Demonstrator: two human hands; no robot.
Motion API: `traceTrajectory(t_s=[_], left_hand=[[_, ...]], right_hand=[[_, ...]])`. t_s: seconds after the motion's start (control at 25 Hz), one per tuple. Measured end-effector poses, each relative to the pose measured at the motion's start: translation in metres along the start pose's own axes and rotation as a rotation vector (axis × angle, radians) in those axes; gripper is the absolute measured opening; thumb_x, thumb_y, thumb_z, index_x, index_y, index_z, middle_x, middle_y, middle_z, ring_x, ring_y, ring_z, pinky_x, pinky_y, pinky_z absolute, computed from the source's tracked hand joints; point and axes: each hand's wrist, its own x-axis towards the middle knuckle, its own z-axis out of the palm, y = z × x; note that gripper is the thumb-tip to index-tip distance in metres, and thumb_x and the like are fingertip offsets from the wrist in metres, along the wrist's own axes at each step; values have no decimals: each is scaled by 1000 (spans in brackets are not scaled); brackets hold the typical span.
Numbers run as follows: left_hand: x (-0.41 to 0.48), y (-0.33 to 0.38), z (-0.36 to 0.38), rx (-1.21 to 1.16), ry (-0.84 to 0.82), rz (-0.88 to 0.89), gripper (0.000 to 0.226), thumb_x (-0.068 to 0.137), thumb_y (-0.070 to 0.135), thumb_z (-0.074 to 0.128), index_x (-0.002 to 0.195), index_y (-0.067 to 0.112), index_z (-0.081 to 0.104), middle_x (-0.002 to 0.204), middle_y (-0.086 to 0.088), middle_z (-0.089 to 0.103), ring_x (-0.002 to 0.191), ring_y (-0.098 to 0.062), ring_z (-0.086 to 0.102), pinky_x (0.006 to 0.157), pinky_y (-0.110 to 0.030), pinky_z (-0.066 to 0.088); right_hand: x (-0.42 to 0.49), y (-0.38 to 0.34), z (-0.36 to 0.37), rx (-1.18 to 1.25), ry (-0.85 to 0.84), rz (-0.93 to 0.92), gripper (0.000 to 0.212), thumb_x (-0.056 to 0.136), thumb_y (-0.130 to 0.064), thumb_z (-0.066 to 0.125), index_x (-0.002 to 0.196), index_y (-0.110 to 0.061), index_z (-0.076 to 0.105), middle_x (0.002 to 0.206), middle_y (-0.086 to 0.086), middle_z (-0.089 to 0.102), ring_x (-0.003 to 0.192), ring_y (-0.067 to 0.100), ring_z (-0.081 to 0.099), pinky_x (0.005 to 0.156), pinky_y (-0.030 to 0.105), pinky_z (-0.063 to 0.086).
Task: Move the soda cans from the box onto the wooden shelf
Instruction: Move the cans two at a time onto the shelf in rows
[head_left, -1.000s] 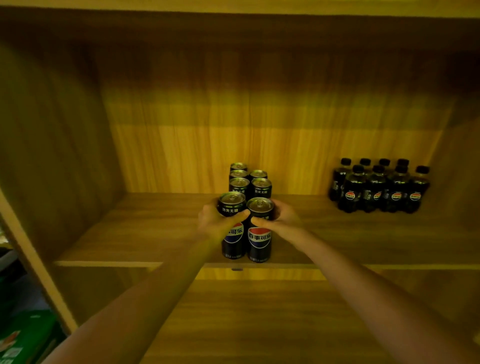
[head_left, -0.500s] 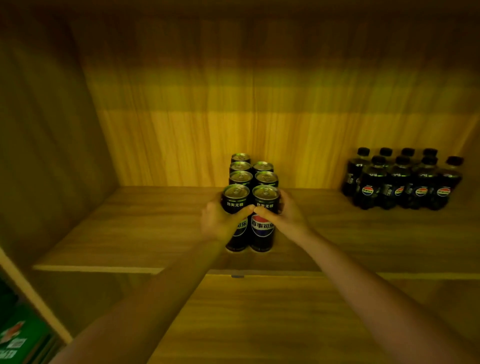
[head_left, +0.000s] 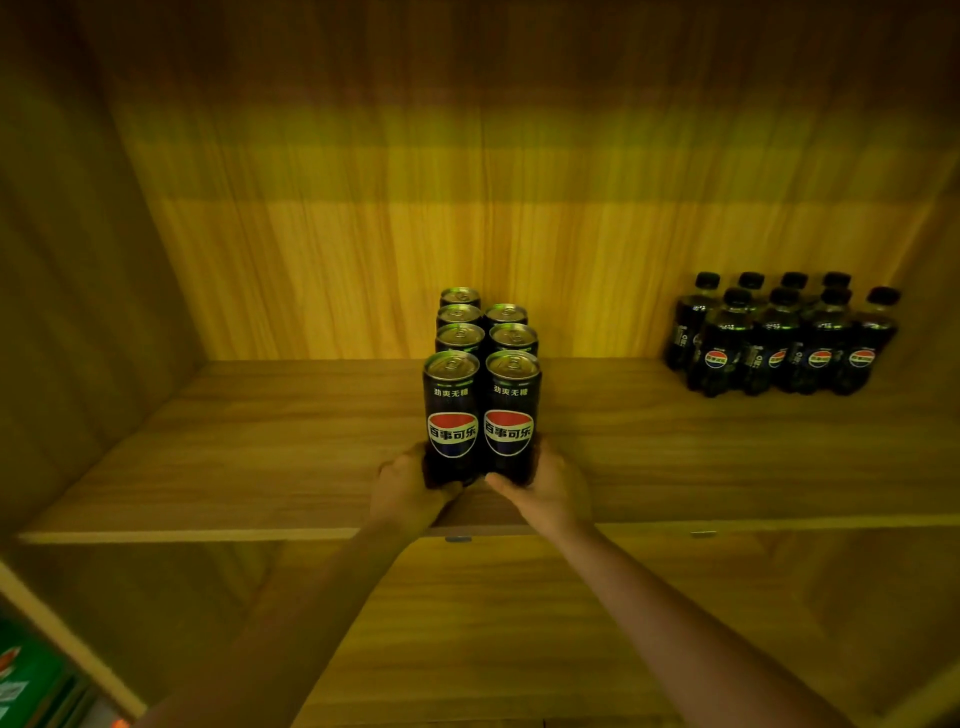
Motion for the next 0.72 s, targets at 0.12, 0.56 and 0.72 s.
traceTrajectory(t_s=[0.12,0.56,0.72], left_hand=[[2,1,4,53,54,48,60,75,28,71,129,14,47,127,-7,61,117,-26,56,104,-45,40],[10,4,15,270,104,86,61,83,37,59,136,16,36,139,-5,50,133,-25,37,112,-41,19],[10,1,16,333,54,58,70,86,43,52,143,14,23,148,-7,37,141,-26,22,116,-46,12]], right_hand=[[2,4,-1,-6,20,-47,61,74,-43,68,122,-10,48,125,11,59,113,26,56,91,41,50],[13,11,-3,-197,7,-73,69,78,-51,60,130,-10,40,136,12,47,128,29,40,105,43,36],[16,12,-5,-220,-19,-89,68,78,-51,59,129,-12,41,136,12,48,127,31,40,105,43,35]])
